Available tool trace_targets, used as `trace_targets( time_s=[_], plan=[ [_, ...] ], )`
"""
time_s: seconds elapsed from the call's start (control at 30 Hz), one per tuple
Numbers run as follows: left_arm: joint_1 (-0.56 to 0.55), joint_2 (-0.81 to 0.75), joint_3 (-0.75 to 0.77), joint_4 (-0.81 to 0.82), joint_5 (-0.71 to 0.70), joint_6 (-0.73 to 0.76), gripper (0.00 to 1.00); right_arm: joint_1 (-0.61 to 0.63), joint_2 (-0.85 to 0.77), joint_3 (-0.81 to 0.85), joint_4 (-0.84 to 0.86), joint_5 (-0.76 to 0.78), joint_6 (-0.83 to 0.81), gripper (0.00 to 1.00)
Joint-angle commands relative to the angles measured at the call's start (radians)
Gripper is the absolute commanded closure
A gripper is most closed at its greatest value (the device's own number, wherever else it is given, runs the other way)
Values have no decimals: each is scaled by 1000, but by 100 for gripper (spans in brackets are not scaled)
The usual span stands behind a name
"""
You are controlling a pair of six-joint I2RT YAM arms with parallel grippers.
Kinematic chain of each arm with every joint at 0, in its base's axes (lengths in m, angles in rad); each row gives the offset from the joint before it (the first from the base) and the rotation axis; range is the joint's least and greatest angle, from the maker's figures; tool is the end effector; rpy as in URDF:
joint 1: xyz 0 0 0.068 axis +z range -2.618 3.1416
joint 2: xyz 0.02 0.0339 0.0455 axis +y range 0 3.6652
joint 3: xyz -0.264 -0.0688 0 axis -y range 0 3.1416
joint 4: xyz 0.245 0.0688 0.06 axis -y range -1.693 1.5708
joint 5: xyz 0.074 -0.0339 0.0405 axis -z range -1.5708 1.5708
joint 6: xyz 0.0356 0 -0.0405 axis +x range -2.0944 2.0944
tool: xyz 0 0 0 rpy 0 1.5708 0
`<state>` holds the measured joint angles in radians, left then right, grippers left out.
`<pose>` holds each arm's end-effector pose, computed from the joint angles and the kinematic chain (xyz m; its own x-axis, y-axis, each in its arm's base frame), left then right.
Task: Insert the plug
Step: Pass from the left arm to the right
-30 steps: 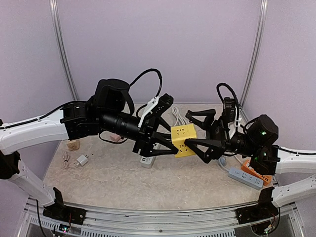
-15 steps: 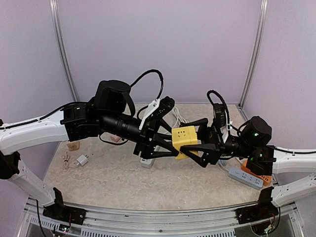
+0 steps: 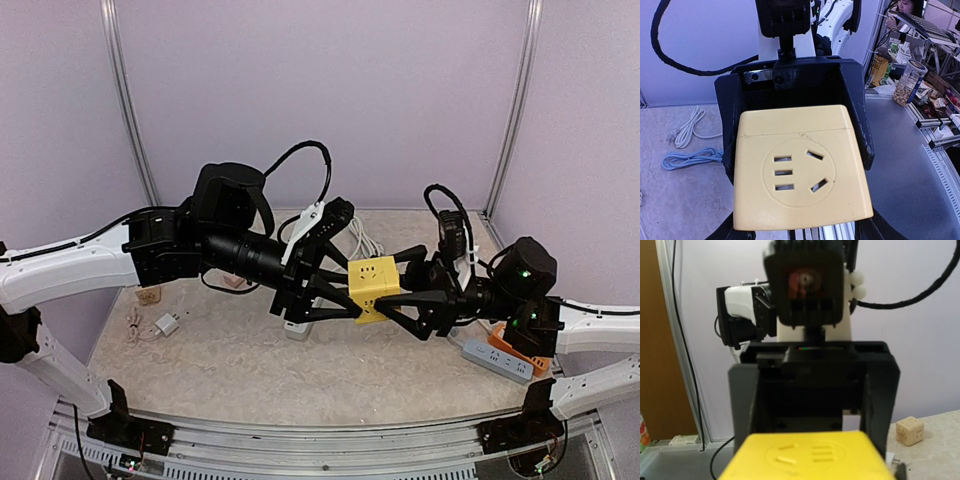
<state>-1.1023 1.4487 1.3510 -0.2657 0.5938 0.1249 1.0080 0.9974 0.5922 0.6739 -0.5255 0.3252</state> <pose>0.1332 -0.3073 0.3746 -0.0377 0.3032 -0.9522 0.9881 -0.1312 -0.0809 0.1058 0.2012 0.3217 -0.1820 0.2295 -0.9561 -0.9831 -0.0220 0.1818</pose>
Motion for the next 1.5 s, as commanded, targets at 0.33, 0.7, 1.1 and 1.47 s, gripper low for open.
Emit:
trace_targets(
  time_s=[0.33,0.7,1.1,1.47],
  plan=[
    [-8,-18,4,13,19,11,87,-12,45,3,-25,-4,-28,24],
    [-8,-22,-8,15,0,13,76,-18,36,-12,18,-59,-6,76],
    [14,-95,-124,91,-222,-63,1,-46,-40,-13,-66,32,-32,100],
    [137,-87,-279,114,-819,-521,1,-93,-95,24,-258,274,-97,100]
  ],
)
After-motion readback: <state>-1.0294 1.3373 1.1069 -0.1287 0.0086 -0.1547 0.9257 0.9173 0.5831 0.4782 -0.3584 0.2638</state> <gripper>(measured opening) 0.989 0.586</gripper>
